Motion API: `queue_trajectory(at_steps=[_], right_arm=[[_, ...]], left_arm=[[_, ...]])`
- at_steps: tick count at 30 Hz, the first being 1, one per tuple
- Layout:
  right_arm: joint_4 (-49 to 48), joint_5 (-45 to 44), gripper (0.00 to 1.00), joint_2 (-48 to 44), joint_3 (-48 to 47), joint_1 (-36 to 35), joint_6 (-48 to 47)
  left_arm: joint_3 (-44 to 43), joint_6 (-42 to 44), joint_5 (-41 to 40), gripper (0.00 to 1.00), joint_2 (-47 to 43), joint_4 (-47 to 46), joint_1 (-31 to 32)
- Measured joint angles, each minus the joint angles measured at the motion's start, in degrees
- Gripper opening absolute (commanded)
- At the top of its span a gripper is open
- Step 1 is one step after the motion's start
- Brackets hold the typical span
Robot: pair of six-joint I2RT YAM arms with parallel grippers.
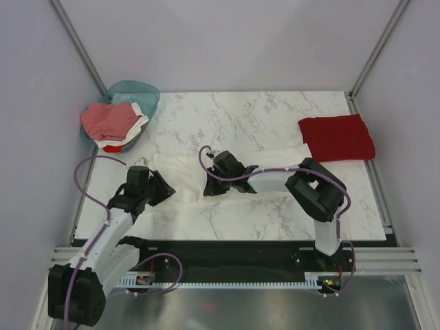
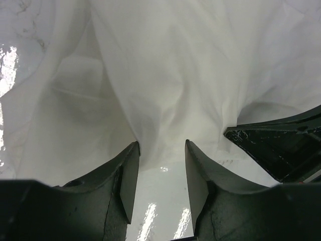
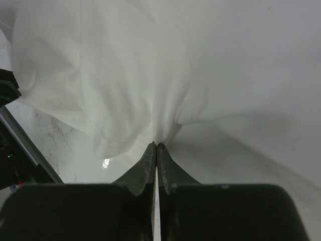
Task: Fold and stack the t-shirts
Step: Fold the tshirt
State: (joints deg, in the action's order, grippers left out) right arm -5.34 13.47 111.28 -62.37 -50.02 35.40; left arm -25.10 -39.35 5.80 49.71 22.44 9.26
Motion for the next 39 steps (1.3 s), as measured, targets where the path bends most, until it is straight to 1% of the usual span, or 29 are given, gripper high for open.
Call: queue_trajectory(at_steps=[2,5,10,13,14,16,18,22,23,24,25,26,27,33,36,39], right_arm=[[-0.15,0.28,0.05,0.00,0.07,0.04,0.22],[-0.28,0.68,0.05,0.00,0.11,0.04,0.42],[-0.33,0.94,0.05,0.00,0.11,0.04,0.42],[-0.33,1.11,0.05,0.00,0.11,0.04,0.44],[-0.33,1.14,0.04,0.00,0.11,0.04,0.44],[-0.33,1.16,0.05,0.00,0.11,0.04,0.44],[-0.33,1.18,0.04,0.02,0.11,0.04,0.44],[-0.33,1.31,0.04,0.02,0.11,0.09,0.44],[-0.31,1.33,0.04,0.02,0.11,0.15,0.46],[-0.31,1.33,0.04,0.02,0.11,0.15,0.48],[-0.31,1.38,0.04,0.02,0.11,0.15,0.50],[-0.31,1.44,0.04,0.02,0.11,0.15,0.55],[-0.31,1.51,0.04,0.02,0.11,0.20,0.59],[-0.31,1.68,0.05,0.11,0.11,0.39,0.74],[-0.26,1.77,0.08,0.28,0.11,0.55,0.90],[-0.26,1.95,0.14,0.33,0.11,0.66,1.03]], left_arm=[[-0.07,-0.07,-1.49,0.46,-0.66,0.68,0.98],[-0.50,-0.37,-4.48,0.47,-1.38,2.71,2.10],[-0.61,-1.64,-9.16,0.47,-5.33,5.22,3.23],[-0.94,-1.84,-9.99,0.46,-3.72,5.33,3.28],[-1.38,-1.84,-10.01,0.44,-1.68,5.44,3.28],[-2.14,-1.84,-9.97,0.44,2.19,5.44,3.54],[-2.27,-1.84,-9.92,0.41,4.52,5.66,4.02],[-2.27,-1.97,-9.73,0.38,3.63,6.23,4.63],[-2.27,-2.01,-9.64,0.31,3.06,6.21,4.72],[-2.27,-2.23,-9.44,0.26,2.40,6.23,4.83],[-2.27,-2.47,-9.18,0.20,1.97,6.21,4.96],[-2.27,-2.64,-8.76,0.09,1.53,6.21,5.16],[-2.27,-2.80,-8.48,0.08,1.16,6.21,5.33],[-1.99,-2.93,-6.84,0.13,-0.20,6.16,5.81],[-1.70,-3.28,-5.97,0.15,-0.33,6.25,6.08],[-1.70,-4.02,-6.12,0.20,-1.18,6.82,7.04]])
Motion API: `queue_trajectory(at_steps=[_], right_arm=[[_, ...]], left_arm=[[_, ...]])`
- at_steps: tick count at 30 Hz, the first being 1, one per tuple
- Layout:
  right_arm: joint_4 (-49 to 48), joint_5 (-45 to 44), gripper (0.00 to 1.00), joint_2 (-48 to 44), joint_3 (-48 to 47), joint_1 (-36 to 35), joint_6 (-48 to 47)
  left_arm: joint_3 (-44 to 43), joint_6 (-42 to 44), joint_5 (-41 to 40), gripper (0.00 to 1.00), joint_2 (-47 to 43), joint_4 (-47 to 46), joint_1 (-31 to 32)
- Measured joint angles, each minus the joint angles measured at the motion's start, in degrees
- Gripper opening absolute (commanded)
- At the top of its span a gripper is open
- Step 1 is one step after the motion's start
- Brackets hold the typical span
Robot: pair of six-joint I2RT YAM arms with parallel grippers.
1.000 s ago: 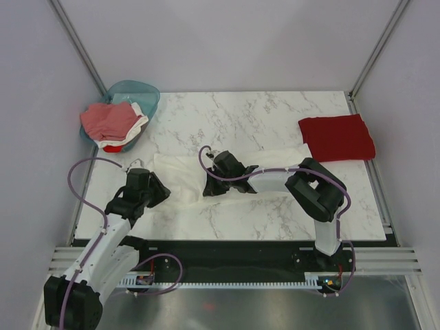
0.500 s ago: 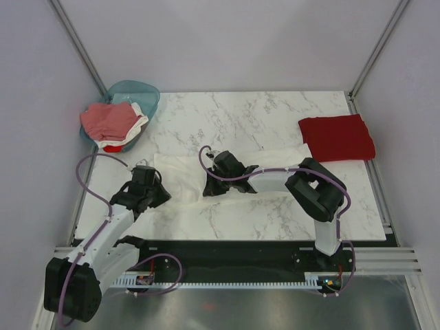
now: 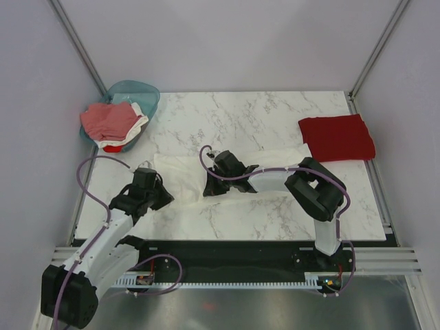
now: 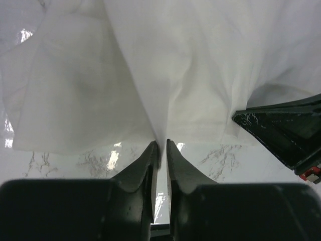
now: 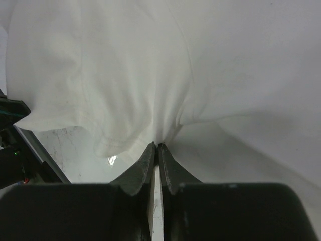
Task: Fold and stack the t-shirts
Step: Fold the tshirt
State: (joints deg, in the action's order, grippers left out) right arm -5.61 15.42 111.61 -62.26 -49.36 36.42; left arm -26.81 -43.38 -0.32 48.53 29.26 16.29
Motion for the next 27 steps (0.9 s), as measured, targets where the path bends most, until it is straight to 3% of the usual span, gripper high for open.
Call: queue_trajectory(at_steps=[3,6,7,9,11,18,22,27], right_arm=[[0.02,-0.02,0.18,0.00,0.00,0.11,0.09],[0.02,-0.22,0.20,0.00,0.00,0.15,0.11],[0.07,-0.33,0.22,-0.02,0.00,0.15,0.11],[0.07,-0.76,0.27,-0.09,0.02,0.24,0.13],[0.04,-1.25,0.34,-0.52,0.35,0.33,0.17],[0.33,-5.64,0.40,-4.94,3.21,0.79,-0.57],[0.46,-8.81,0.43,-7.98,4.20,0.85,-1.29],[0.87,-11.69,0.47,-11.30,4.52,1.20,-1.99]], left_arm=[[0.02,-2.03,-3.17,0.26,-4.33,2.78,2.25],[0.04,-4.22,-6.21,0.43,-11.04,5.05,3.08],[0.07,-5.03,-7.37,0.66,-13.31,5.73,3.10],[0.13,-6.69,-9.20,0.99,-17.16,6.73,3.13],[0.57,-8.87,-10.86,1.00,-19.39,7.30,3.17],[4.90,-15.61,-15.04,1.00,-25.22,9.79,3.19],[6.69,-18.53,-15.21,0.92,-28.30,10.88,3.19],[8.15,-22.03,-13.25,0.89,-27.61,10.58,3.19]])
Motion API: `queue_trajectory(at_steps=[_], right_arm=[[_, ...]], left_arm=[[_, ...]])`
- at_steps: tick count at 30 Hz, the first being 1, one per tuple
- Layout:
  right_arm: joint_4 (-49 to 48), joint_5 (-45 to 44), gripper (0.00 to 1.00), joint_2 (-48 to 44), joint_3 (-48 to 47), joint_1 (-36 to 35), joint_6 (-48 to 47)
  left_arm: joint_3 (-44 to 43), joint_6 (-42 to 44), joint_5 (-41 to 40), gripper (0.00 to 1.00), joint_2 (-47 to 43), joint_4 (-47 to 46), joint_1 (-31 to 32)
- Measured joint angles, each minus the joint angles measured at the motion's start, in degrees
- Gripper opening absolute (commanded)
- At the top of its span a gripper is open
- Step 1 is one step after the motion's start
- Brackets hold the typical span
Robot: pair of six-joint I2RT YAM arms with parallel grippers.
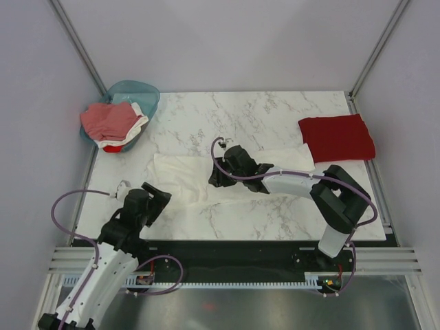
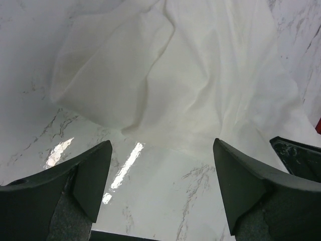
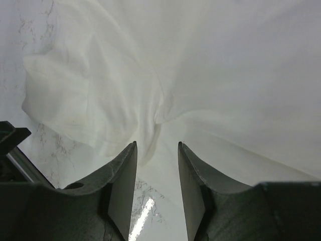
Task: Fold and stack the t-shirts
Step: Fold the tshirt
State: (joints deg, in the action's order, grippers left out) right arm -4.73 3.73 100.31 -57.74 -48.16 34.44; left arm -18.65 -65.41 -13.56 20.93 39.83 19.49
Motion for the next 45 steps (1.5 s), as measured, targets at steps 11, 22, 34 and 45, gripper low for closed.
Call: queue_trajectory(at_steps=[11,22,34,45], right_arm=[[0.90,-3.50,0.64,-2.64,0.98,2.19,-0.15],[5.14,-7.41,0.64,-2.64,0.92,2.43,-1.27],[11.87,-11.82,0.62,-2.64,-1.40,2.43,-3.58],[21.09,-23.39,0.62,-3.04,-5.25,2.43,-8.28]], left_arm=[[1.79,-6.67,2.62,0.93,17.55,-7.98,1.18],[1.31,-11.72,-0.42,0.90,25.97,-17.97,1.53],[-3.52,-13.38,-8.20,0.29,39.04,-20.61,1.51],[-26.08,-6.16,-9.97,0.02,68.67,-23.28,-1.36]])
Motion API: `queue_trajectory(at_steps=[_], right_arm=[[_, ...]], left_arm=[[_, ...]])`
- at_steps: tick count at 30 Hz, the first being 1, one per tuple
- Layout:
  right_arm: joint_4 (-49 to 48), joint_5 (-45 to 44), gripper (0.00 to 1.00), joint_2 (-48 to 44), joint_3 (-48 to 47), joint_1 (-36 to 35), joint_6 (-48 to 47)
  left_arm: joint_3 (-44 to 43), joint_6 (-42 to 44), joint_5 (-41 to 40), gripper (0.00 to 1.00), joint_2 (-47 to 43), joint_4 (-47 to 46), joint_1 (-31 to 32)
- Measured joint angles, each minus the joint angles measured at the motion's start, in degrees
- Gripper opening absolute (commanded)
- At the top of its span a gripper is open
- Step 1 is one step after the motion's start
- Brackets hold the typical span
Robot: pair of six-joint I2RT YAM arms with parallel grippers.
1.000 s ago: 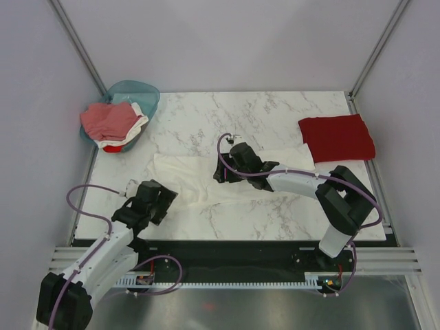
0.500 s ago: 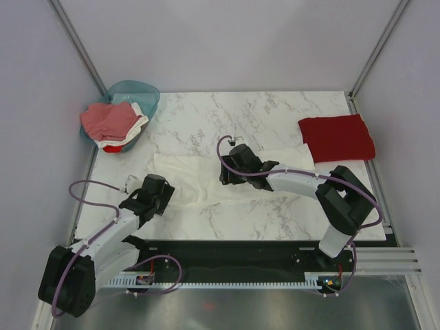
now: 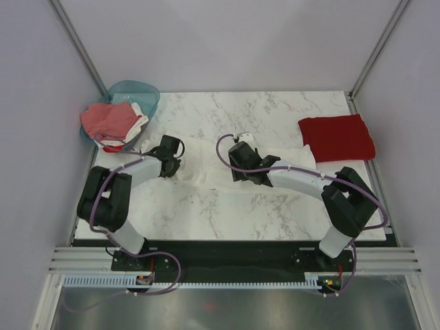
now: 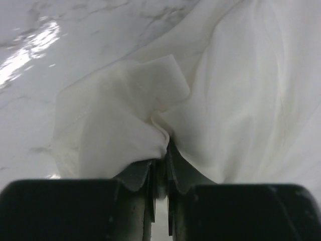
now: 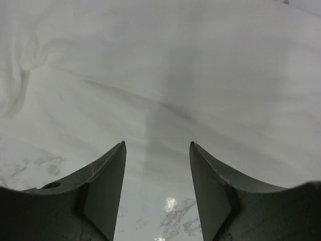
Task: Fold and stack the t-shirts
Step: Fold the tshirt
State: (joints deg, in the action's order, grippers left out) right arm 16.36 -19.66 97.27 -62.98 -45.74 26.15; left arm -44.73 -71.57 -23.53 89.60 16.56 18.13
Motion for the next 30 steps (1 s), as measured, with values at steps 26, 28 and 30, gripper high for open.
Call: queue_trajectory(at_steps=[26,28,30], right_arm=[[9.49,-21.00,0.64,-8.39,10.71,6.25,5.33],[9.44,-21.11,0.64,-7.17,10.71,6.95,5.57],[9.46,-21.14,0.63,-5.40,10.71,7.65,5.62]], left_arm=[[-43.78,8.76,12.55,0.02,34.93,-2.23,-13.16],[-44.24,9.33,11.91,0.02,34.93,-1.77,-12.85],[-44.89,9.79,11.63,0.02,35.10,-1.46,-12.63]])
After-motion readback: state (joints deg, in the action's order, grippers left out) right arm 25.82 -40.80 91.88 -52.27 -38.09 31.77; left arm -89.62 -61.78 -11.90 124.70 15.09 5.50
